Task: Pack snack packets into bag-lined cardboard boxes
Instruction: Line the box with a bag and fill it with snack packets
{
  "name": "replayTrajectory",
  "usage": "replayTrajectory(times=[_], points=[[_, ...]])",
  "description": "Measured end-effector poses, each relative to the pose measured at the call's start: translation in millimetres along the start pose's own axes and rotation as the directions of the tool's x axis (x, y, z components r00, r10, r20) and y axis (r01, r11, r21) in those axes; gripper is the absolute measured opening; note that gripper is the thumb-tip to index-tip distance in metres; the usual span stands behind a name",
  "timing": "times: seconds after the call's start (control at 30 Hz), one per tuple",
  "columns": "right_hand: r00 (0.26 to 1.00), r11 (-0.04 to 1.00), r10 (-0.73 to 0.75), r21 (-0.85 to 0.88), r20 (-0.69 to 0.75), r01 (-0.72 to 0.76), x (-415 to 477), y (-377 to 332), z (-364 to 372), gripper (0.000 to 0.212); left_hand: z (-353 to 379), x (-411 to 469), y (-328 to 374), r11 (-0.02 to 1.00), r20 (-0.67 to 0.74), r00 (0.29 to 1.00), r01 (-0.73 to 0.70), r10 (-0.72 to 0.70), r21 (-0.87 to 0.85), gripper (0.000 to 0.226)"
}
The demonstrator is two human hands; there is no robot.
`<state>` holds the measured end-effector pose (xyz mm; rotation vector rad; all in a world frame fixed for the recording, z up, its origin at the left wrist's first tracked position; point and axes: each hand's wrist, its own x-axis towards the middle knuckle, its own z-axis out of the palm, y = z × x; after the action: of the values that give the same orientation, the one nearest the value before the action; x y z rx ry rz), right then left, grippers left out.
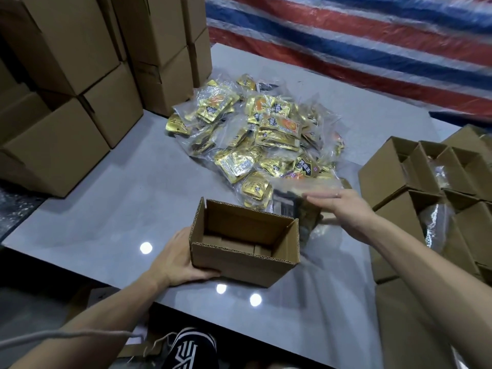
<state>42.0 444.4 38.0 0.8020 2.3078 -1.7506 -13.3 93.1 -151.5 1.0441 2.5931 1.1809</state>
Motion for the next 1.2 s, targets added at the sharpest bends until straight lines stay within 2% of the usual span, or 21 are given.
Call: replayTrajectory(times=[0.2,0.33,0.47,0.63,0.8,0.9,1.0,1.07,1.13,1.2], points=[[0.987,0.983,-0.120,0.124,-0.111,0.133,-15,-28,-12,0.010,-2,0,2,1.000,0.012,1.000,0.005,-0.005,0.016,0.083],[0.968,0.955,-0.215,0.181,-0.127,0.235,-26,-53,-10,0.010,-3,1,5,1.000,-0.001,1.000,0.002,-0.002,-0.020,0.077],[0.952,0.889,-0.279,0.340,-0.128,0.307,-42,-84,-6,0.013,-5,1,6,0.998,0.033,0.999,0.025,-0.023,-0.056,0.077],[0.946,0.759,-0.318,0.582,-0.058,0.291,-63,-106,1,0.019,-4,1,5,0.998,0.039,0.998,0.056,-0.055,-0.027,0.077],[0.936,0.688,-0.348,0.692,0.051,0.218,-69,-99,21,0.017,-6,3,7,0.999,0.064,0.997,0.040,-0.038,-0.036,0.073],[0.940,0.722,-0.325,0.669,0.106,0.174,-69,-86,36,0.021,-8,2,10,0.995,0.047,0.998,0.044,-0.040,-0.089,0.075],[0.955,0.778,-0.278,0.607,0.102,0.161,-68,-69,50,0.019,-9,1,16,0.979,0.015,0.999,0.048,-0.046,-0.199,0.078],[0.964,0.800,-0.246,0.583,0.103,0.141,-66,-57,58,0.020,-11,3,18,0.982,0.025,0.999,0.052,-0.048,-0.181,0.075],[0.973,0.818,-0.203,0.565,0.111,0.106,-67,-47,66,0.012,-12,5,16,0.990,0.085,0.996,0.050,-0.040,-0.129,0.068],[0.980,0.833,-0.170,0.546,0.100,0.089,-67,-37,73,0.023,-11,5,14,0.993,0.138,0.990,0.049,-0.034,-0.111,0.068]])
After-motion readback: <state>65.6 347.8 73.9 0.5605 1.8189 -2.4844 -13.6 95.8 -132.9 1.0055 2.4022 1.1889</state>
